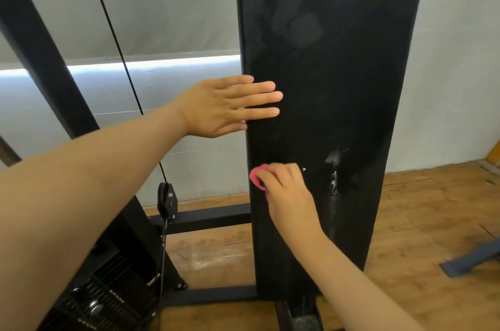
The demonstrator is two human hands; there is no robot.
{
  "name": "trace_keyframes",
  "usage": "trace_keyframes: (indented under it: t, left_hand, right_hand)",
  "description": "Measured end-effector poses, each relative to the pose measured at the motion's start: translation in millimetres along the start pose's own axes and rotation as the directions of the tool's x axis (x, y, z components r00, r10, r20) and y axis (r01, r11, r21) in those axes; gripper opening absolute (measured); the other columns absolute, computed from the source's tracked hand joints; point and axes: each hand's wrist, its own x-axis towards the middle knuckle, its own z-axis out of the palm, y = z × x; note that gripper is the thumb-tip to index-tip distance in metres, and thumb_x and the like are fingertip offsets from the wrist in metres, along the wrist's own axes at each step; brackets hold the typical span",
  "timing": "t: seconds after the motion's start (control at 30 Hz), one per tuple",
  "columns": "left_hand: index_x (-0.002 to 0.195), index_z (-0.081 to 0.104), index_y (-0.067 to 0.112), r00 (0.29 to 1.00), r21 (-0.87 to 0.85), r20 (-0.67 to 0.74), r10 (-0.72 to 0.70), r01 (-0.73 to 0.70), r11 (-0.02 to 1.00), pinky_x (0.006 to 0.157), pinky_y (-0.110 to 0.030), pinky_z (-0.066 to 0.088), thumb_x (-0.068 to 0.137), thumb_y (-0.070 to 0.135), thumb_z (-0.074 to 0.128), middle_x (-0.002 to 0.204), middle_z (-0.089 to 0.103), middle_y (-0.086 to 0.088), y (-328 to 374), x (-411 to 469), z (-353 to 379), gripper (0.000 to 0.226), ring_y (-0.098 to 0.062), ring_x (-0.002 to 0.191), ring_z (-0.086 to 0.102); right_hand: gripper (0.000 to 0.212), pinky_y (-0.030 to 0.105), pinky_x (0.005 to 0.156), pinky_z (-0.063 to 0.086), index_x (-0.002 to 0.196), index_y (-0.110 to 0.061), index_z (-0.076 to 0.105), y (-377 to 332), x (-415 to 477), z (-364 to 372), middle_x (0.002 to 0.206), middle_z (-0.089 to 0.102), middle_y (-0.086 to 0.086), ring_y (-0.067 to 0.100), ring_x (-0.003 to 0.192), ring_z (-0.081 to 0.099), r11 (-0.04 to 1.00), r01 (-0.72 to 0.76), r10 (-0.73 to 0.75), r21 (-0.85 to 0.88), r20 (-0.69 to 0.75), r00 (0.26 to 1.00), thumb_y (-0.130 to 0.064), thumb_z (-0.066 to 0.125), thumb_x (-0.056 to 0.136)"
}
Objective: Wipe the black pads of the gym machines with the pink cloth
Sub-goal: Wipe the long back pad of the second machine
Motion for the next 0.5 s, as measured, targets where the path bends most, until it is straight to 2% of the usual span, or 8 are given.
trace_keyframes:
  t: [0.1,0.2,0.27,0.33,0.4,0.5]
  left_hand:
    - [0.154,0.013,0.020,1.000,-0.015,0.006,-0.029,0.029,0.999,0.120,-0.038,0.000,0.104,0.029,0.030,0.160,0.010,-0.003,4.9,0.2,0.7,0.054,-0.020,0.148,0.003]
    - [0.154,0.012,0.020,0.999,-0.048,0.012,-0.049,0.050,0.998,0.121,-0.039,0.001,0.103,0.028,0.030,0.161,0.011,-0.004,8.3,-1.5,-0.4,0.055,-0.021,0.148,0.004]
    - [0.154,0.013,0.020,0.998,-0.071,0.016,-0.057,0.058,0.996,0.121,-0.040,0.002,0.102,0.028,0.032,0.161,0.012,-0.004,9.9,-1.3,-3.3,0.055,-0.021,0.148,0.005]
    - [0.153,0.015,0.020,0.997,-0.084,0.016,-0.069,0.070,0.994,0.121,-0.040,0.002,0.102,0.027,0.032,0.161,0.012,-0.005,11.5,-1.3,-5.0,0.055,-0.022,0.148,0.005]
    - [0.153,0.016,0.020,0.997,-0.104,0.010,-0.082,0.083,0.991,0.121,-0.039,0.002,0.102,0.027,0.033,0.160,0.013,-0.005,12.9,-1.7,-6.4,0.055,-0.021,0.148,0.006]
    - [0.153,0.018,0.020,0.995,-0.155,0.012,-0.097,0.098,0.983,0.121,-0.040,0.004,0.101,0.026,0.034,0.160,0.015,-0.005,15.5,-1.2,-8.5,0.054,-0.022,0.148,0.007]
  right_hand:
    - [0.061,0.021,0.067,0.057,0.111,-0.014,0.068,5.2,-29.0,7.7,0.109,0.063,0.000,0.019,0.099,0.061,1.000,-0.018,0.016,0.014,0.121,0.993,0.006,0.085,0.056]
    - [0.045,0.017,0.083,0.052,0.112,-0.017,0.069,10.2,-35.6,2.9,0.108,0.061,-0.005,0.011,0.102,0.057,0.972,-0.156,0.131,0.173,0.151,0.980,0.004,0.076,0.073]
    - [0.038,0.023,0.087,0.052,0.114,-0.017,0.068,5.0,-26.5,-7.3,0.108,0.059,-0.007,0.008,0.103,0.054,0.930,-0.231,0.205,0.286,0.119,0.972,0.003,0.068,0.081]
    - [0.037,0.023,0.083,0.052,0.115,-0.013,0.067,-7.6,-5.7,-17.2,0.107,0.058,-0.003,0.010,0.101,0.055,0.924,-0.208,0.223,0.320,-0.013,0.975,0.002,0.067,0.082]
    - [0.034,0.020,0.077,0.050,0.114,-0.010,0.067,-20.1,20.7,-19.5,0.106,0.059,0.002,0.014,0.099,0.054,0.958,-0.136,0.177,0.251,-0.148,0.973,0.000,0.066,0.082]
    - [0.033,0.024,0.068,0.053,0.110,-0.007,0.068,-30.4,40.8,-9.8,0.106,0.062,0.008,0.022,0.097,0.056,0.995,-0.086,0.094,0.055,-0.178,0.980,0.001,0.070,0.078]
